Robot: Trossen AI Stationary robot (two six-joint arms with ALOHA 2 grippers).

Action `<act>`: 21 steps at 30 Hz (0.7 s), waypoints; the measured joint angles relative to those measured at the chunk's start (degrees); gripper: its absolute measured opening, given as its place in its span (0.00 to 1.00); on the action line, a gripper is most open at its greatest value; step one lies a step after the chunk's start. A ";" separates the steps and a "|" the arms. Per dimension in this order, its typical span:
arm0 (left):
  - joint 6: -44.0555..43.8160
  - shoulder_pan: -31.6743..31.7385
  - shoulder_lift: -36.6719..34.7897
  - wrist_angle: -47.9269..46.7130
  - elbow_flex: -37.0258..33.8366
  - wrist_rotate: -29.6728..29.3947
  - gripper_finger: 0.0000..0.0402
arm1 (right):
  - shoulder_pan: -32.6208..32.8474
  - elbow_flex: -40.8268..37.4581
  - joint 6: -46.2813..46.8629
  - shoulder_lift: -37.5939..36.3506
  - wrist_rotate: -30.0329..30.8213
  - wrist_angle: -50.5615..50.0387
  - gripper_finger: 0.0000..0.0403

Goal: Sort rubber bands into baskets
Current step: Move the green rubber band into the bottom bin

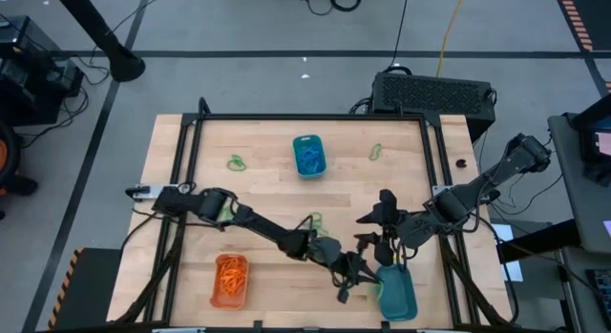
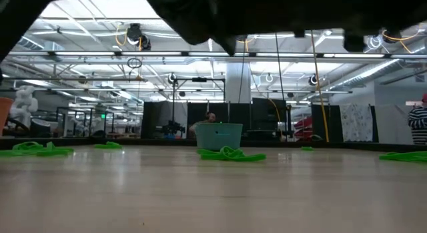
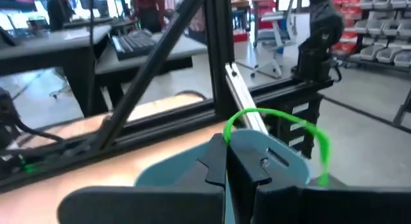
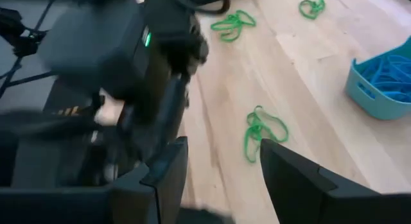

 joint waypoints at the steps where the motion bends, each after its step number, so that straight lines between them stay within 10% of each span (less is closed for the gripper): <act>1: 0.00 0.00 0.95 -1.50 1.58 0.10 0.00 | -0.27 0.00 0.00 0.00 -0.01 -0.06 0.46; 21: 0.09 -0.13 8.60 -11.00 16.77 -0.81 0.05 | -1.31 0.00 1.95 0.02 -0.32 -0.51 0.46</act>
